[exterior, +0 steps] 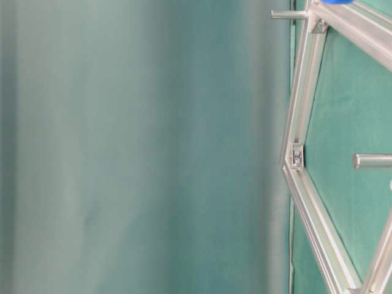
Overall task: Find the location of the shaft and insert the gear.
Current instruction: 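Lift the blue gear off the table with the right gripper, then carry the gear left toward the frame's lower shaft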
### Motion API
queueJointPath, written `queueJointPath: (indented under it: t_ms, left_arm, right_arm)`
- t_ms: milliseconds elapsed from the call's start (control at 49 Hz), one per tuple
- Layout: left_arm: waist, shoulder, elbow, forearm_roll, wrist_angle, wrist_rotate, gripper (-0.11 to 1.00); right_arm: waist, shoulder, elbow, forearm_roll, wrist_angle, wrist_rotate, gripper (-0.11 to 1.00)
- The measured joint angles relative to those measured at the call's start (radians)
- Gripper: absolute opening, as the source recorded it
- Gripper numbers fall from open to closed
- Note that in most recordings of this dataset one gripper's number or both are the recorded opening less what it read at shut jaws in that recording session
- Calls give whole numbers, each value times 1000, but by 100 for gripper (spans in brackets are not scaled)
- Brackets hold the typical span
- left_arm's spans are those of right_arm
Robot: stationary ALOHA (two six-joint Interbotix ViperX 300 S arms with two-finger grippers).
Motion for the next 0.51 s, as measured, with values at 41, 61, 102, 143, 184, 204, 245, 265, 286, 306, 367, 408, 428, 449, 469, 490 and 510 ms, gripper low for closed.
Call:
queueJointPath:
  t_ms: [41, 61, 102, 143, 184, 204, 245, 265, 286, 306, 367, 408, 428, 449, 469, 490, 510]
  left_arm:
    - [-2, 0, 2, 0, 2, 0, 2]
    - [0, 0, 0, 0, 2, -2, 2]
    - [-2, 0, 2, 2, 2, -2, 2]
    - [0, 0, 0, 0, 2, -2, 2]
    - [-2, 0, 2, 2, 2, -2, 2]
    - [0, 0, 0, 0, 2, -2, 2]
    - [0, 0, 2, 0, 2, -2, 2]
    - [0, 0, 0, 0, 2, -2, 2]
    - [0, 2, 2, 2, 0, -2, 2]
    - [-2, 2, 0, 0, 2, -2, 2]
    - [0, 2, 2, 0, 2, -2, 2]
    - [0, 2, 2, 0, 0, -2, 2]
    - [0, 2, 0, -2, 2, -2, 2]
    - [0, 2, 0, -2, 2, -2, 2]
    - [0, 3, 2, -2, 2, -2, 2]
    - [0, 3, 2, -2, 0, -2, 2]
    - [-2, 3, 0, -2, 0, -2, 2]
  right_arm:
    - [0, -3, -8, -2, 5, 0, 70]
    - [0, -5, -11, -2, 6, 0, 70]
    - [0, -8, -17, -3, 8, 0, 70]
    - [0, -9, -20, -3, 9, 0, 70]
    - [0, -9, -23, -5, 9, 2, 70]
    - [0, -9, -25, -3, 9, 2, 70]
    - [0, -9, -28, -5, 8, 2, 70]
    - [0, -8, -31, -5, 9, 3, 70]
    - [0, -8, -32, -5, 8, 5, 70]
    - [0, -8, -37, -3, 8, 5, 70]
    - [0, -2, -51, -5, 6, 9, 70]
    - [0, 8, -61, -3, 6, 11, 70]
    - [0, 14, -67, -5, 6, 11, 70]
    - [0, 20, -74, -5, 5, 11, 70]
    - [2, 25, -80, -5, 5, 11, 70]
    - [0, 32, -86, -5, 6, 11, 70]
    - [0, 38, -94, -5, 6, 11, 70]
